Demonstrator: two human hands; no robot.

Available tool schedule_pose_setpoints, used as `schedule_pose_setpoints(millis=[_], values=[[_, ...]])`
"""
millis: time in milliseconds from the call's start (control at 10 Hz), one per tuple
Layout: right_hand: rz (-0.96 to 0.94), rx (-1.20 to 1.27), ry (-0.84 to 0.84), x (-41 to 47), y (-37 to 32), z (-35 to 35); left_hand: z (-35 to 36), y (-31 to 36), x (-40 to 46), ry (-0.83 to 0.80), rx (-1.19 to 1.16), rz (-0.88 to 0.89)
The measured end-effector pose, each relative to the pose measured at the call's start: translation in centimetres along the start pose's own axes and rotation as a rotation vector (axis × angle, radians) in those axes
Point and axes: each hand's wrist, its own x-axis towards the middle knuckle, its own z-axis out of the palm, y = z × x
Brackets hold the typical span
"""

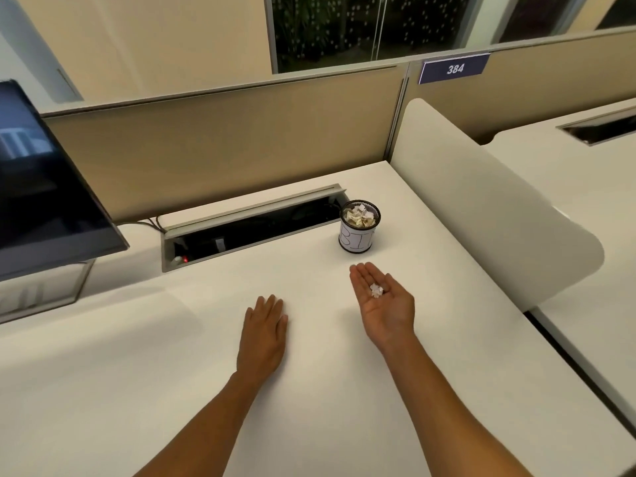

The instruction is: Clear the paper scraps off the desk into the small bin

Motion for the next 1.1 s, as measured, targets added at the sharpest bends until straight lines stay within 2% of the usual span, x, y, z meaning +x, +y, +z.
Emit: schedule_pose_setpoints(millis=[100, 300, 400, 600, 700, 900, 1100], values=[[-0.060, -0.021, -0.020, 3.1, -2.2, 2.3, 1.1, -0.6, 0.4, 0.014, 0.111, 0.016], [-0.209, -0.177, -0.008, 8.8, -4.5, 7.3, 1.8, -0.8, 0.5, 0.026, 0.158, 0.014], [-0.283, -0.359, 0.015, 11.3, -4.8, 9.0, 1.9, -0.8, 0.5, 0.034, 0.162, 0.019], [-0.397, -1.065, -0.041, 13.3, -4.8, 10.3, 1.8, -0.7, 0.5, 0.047, 0.163, 0.026], [-0.385, -1.167, -0.109, 12.9, -5.2, 10.8, 1.8, -0.7, 0.4, 0.059, 0.157, 0.029], [-0.409, -1.201, -0.192, 11.7, -5.3, 11.2, 1.7, -0.8, 0.5, 0.050, 0.162, 0.020], [-0.581, -1.249, -0.139, 10.2, -3.4, 9.2, 1.5, -1.0, 0.4, 0.035, 0.060, 0.024]])
